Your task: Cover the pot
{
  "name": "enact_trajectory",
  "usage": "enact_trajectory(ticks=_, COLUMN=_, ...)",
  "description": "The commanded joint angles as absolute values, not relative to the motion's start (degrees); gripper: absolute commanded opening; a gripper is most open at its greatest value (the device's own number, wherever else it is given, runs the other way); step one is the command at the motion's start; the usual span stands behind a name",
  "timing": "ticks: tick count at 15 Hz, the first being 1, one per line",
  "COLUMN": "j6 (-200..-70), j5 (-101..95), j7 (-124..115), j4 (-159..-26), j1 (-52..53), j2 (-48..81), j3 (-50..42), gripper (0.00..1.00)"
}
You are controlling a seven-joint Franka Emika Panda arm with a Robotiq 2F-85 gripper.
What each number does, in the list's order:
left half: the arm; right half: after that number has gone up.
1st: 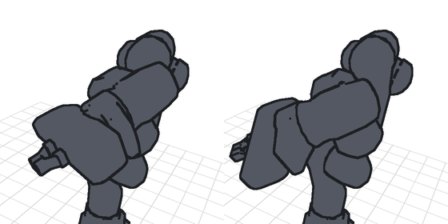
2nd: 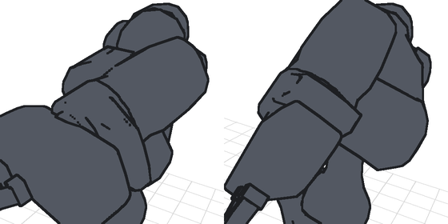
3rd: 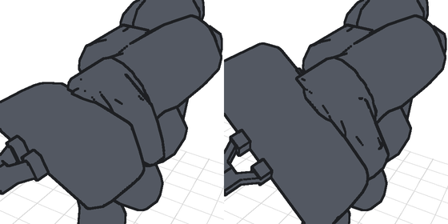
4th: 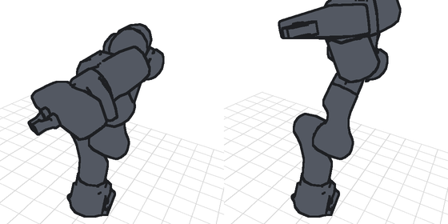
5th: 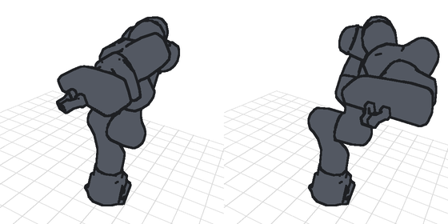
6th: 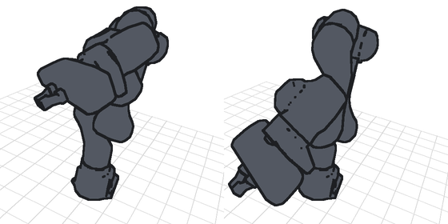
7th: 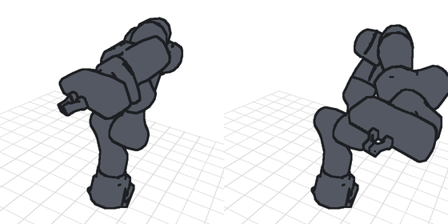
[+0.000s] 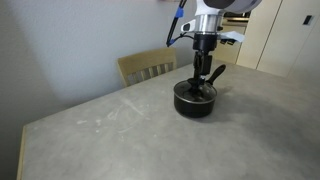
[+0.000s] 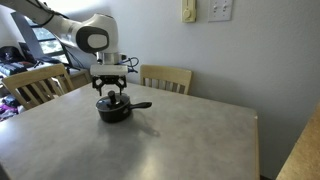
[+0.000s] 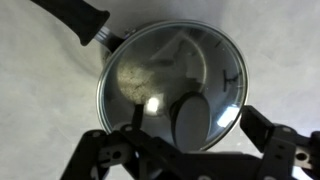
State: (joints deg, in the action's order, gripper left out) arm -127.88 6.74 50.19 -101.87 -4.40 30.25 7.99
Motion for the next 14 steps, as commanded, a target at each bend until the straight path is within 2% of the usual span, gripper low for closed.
enact_trajectory(ticks=1, j6=-127.30, j5=7.54, j7=50.39, j4=-103.08, j1=-4.97, j2=28.22, j3=8.55, gripper=1.00)
enact_trajectory(ticks=14, j6=-124.48, j5=5.75, j7=49.48, j4=-102.22, j1=-3.72, j2=23.63, j3=7.56, gripper=1.00)
